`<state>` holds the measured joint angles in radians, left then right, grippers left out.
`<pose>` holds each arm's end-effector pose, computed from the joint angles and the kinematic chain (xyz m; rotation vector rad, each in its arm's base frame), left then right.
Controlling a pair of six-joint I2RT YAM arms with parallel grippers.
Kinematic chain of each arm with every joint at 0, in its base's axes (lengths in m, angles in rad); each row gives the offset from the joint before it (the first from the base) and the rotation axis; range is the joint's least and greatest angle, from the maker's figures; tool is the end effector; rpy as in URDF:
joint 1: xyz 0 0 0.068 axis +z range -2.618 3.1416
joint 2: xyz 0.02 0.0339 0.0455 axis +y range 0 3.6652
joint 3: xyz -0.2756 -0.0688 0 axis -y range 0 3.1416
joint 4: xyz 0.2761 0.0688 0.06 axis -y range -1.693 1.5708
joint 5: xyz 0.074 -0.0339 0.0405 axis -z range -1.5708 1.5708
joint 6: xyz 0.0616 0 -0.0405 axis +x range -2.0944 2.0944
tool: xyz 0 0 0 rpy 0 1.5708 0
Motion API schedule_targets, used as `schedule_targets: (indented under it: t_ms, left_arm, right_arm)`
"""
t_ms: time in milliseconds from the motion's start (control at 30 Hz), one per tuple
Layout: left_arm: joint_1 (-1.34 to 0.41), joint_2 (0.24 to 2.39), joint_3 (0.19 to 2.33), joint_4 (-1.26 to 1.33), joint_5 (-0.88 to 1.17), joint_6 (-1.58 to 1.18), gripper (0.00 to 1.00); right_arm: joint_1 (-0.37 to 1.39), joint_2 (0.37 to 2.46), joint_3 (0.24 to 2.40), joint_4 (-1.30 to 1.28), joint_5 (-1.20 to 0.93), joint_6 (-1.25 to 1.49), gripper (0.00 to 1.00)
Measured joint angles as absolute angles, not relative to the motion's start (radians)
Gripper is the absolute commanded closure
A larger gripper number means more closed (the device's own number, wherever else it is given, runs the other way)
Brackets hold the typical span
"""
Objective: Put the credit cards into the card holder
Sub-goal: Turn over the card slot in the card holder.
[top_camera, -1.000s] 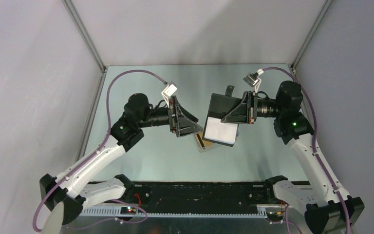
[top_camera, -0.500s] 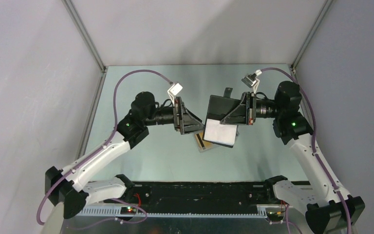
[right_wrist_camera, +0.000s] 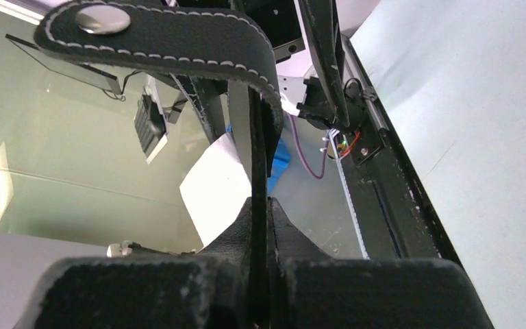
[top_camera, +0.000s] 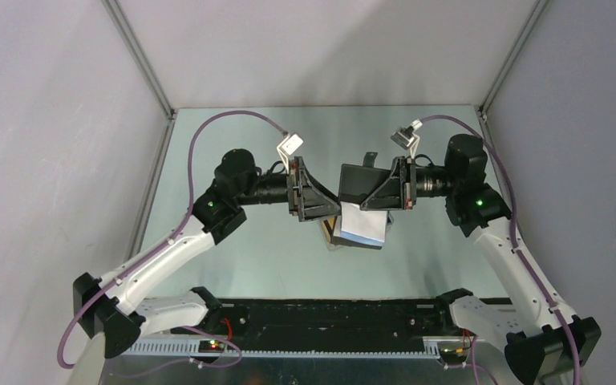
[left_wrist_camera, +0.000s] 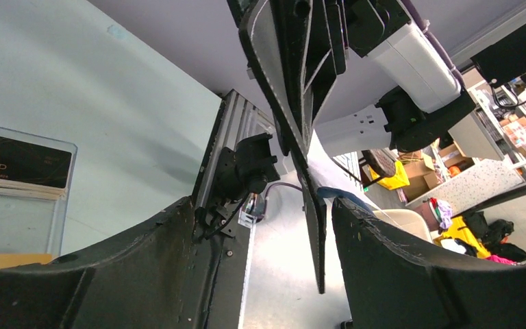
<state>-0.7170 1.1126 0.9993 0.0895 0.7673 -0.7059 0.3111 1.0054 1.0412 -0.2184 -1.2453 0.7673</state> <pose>0.1962 -0.2277 0.3863 0.6984 1.7435 -1.6483 0.2090 0.1285 0.3990 -0.6160 1.9198 1.8058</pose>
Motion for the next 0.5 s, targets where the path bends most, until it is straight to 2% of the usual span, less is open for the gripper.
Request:
schedule_targets:
  t_ms: [500]
  left_arm:
    - [-0.720, 1.074, 0.987, 0.076, 0.748, -0.683, 0.22]
  right_arm:
    - [0.341, 1.018, 1.041, -0.243, -1.235, 0.736, 1.00]
